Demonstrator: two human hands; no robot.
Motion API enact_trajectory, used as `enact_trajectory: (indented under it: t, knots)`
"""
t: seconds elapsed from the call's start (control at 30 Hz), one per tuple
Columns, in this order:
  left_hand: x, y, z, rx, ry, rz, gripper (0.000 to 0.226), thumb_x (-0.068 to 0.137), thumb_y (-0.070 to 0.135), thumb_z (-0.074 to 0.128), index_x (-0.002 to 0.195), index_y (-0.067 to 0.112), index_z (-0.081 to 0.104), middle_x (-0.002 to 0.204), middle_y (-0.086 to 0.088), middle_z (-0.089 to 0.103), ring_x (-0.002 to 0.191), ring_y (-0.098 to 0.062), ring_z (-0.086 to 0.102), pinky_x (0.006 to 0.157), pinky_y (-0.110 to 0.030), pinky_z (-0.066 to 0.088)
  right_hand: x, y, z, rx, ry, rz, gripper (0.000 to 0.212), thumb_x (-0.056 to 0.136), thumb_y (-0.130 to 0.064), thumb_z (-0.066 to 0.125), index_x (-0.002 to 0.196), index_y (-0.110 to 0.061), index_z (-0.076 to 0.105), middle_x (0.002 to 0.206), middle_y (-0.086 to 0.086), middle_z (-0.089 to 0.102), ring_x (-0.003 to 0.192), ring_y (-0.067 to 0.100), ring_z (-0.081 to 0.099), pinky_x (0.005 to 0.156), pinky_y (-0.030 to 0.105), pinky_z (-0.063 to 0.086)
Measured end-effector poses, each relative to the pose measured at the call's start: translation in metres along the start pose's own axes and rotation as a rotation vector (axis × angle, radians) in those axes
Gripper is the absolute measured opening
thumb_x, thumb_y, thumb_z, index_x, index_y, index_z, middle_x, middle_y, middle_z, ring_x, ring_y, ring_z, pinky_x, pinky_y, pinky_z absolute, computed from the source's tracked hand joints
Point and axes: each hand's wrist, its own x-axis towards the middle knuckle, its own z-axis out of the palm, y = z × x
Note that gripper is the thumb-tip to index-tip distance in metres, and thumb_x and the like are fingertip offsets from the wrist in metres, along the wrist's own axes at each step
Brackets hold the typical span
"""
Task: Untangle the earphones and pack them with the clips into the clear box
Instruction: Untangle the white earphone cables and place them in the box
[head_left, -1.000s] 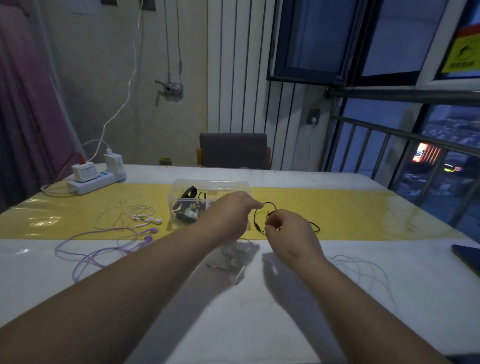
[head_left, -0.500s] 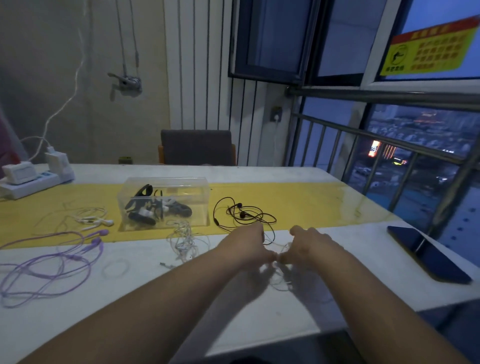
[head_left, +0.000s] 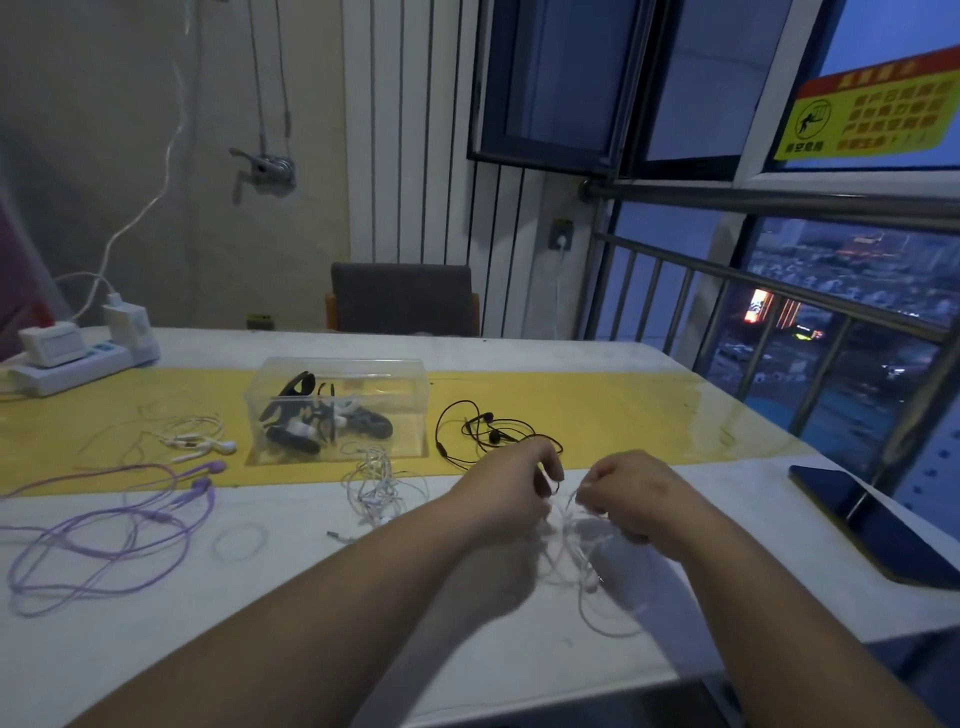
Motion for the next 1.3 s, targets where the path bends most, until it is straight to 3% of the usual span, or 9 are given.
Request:
enact_trajectory:
  t: [0.1,0.2,0.4,0.57,0.8,0.97,1.13,1.3]
  knots:
    - [-0.002,0.006,-0.024,-0.222,0.111,0.045,0.023,0.085,-0.003,0.064,0.088,0.019,0.057,0.089,-0.003,0.063,0.065,-0.023,0.064,0.065,-0.044,0.061,-0.014,-0.027,-0.008,0.319,0.038,-0.092,0.012,0.084,-0.005,0.060,0.072,-0.005,0.061,0.057,0.008,0.043,0.041,0.014,0.026,0.043,0.020,0.019]
    - [-0.005,0.013,-0.051,-0.356,0.228,0.098,0.021,0.085,-0.003,0.067,0.086,0.016,0.058,0.086,-0.005,0.064,0.068,-0.022,0.064,0.065,-0.039,0.061,-0.025,-0.063,-0.013,0.586,0.061,-0.181,0.014,0.089,-0.010,0.054,0.079,-0.009,0.063,0.054,0.002,0.036,0.043,0.013,0.024,0.043,0.021,0.016]
    - [-0.015,0.018,-0.113,-0.438,0.372,0.199,0.020,0.086,0.000,0.067,0.090,0.018,0.059,0.092,-0.006,0.067,0.078,-0.020,0.066,0.065,-0.033,0.060,-0.037,-0.123,-0.008,0.843,0.003,-0.373,0.023,0.090,-0.007,0.041,0.087,-0.011,0.063,0.052,-0.003,0.031,0.044,0.011,0.023,0.040,0.021,0.018]
    - [-0.032,0.001,-0.153,-0.437,0.449,0.227,0.025,0.082,-0.003,0.068,0.086,0.021,0.060,0.077,-0.002,0.064,0.065,-0.015,0.057,0.052,-0.030,0.047,-0.036,-0.161,0.022,0.854,-0.062,-0.457,0.023,0.092,-0.009,0.041,0.090,-0.012,0.063,0.055,-0.002,0.036,0.047,0.011,0.028,0.041,0.024,0.020]
    - [-0.060,-0.049,-0.191,-0.605,0.538,0.157,0.025,0.082,-0.015,0.060,0.078,0.010,0.061,0.073,-0.015,0.054,0.049,-0.020,0.050,0.042,-0.025,0.041,-0.030,-0.193,0.088,0.896,-0.259,-0.457,0.026,0.093,-0.007,0.040,0.084,-0.013,0.063,0.052,-0.002,0.036,0.045,0.011,0.028,0.043,0.023,0.017]
    - [-0.069,-0.087,-0.203,-0.626,0.445,0.104,0.024,0.079,-0.018,0.059,0.080,0.005,0.060,0.068,-0.013,0.054,0.049,-0.020,0.048,0.044,-0.025,0.043,-0.022,-0.202,0.130,0.893,-0.358,-0.417,0.025,0.093,-0.004,0.040,0.085,-0.011,0.062,0.049,-0.002,0.031,0.043,0.012,0.024,0.042,0.021,0.018]
    - [-0.072,-0.115,-0.214,-0.521,0.273,0.019,0.016,0.061,-0.006,0.061,0.073,0.005,0.059,0.057,-0.009,0.052,0.042,-0.018,0.045,0.041,-0.023,0.040,-0.012,-0.198,0.161,0.870,-0.462,-0.348,0.028,0.093,0.000,0.036,0.086,-0.009,0.061,0.047,-0.003,0.034,0.039,0.010,0.026,0.037,0.018,0.022]
    - [-0.069,-0.140,-0.221,-0.412,0.399,-0.057,0.019,0.058,0.005,0.053,0.053,0.024,0.056,0.069,-0.002,0.064,0.058,-0.010,0.051,0.055,-0.024,0.039,-0.011,-0.192,0.170,0.891,-0.531,-0.374,0.028,0.093,0.003,0.036,0.090,-0.006,0.063,0.053,0.004,0.037,0.044,0.013,0.029,0.041,0.022,0.021]
